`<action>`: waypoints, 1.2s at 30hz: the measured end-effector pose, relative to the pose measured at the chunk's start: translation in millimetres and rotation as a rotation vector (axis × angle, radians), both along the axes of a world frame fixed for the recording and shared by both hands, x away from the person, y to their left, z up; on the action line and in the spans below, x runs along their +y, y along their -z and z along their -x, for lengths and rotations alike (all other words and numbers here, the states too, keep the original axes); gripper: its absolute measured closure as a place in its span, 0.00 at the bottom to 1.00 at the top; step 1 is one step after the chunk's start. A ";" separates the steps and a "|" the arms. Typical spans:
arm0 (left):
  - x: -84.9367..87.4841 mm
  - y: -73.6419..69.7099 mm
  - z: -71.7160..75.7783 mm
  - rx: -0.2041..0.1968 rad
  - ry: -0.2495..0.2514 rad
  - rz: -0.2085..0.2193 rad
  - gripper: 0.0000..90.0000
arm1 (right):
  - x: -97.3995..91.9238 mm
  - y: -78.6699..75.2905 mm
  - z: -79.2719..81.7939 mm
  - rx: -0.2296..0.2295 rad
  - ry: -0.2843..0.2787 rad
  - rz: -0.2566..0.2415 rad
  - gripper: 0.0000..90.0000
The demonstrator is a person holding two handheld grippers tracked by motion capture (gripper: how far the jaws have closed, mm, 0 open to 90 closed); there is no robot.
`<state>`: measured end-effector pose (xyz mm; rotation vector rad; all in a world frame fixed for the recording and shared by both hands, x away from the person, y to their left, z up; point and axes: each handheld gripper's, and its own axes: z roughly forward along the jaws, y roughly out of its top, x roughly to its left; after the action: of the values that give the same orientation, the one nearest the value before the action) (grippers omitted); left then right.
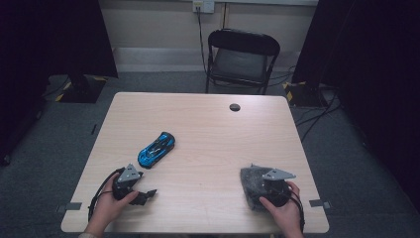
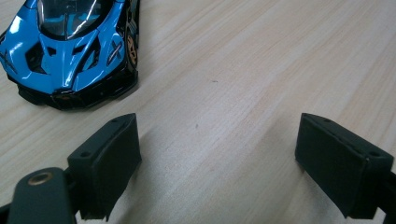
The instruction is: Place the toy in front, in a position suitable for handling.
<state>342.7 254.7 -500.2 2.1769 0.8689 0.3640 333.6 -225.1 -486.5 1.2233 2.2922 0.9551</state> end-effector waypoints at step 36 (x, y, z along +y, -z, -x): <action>-2.2 -0.4 -2.3 -0.005 -0.040 -0.001 0.17 | -11.4 -6.9 -57.7 -0.039 -0.217 -0.086 0.37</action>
<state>345.1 252.4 -499.7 2.1617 0.9105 0.3892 391.3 -236.5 -479.5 0.9926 2.4108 1.1526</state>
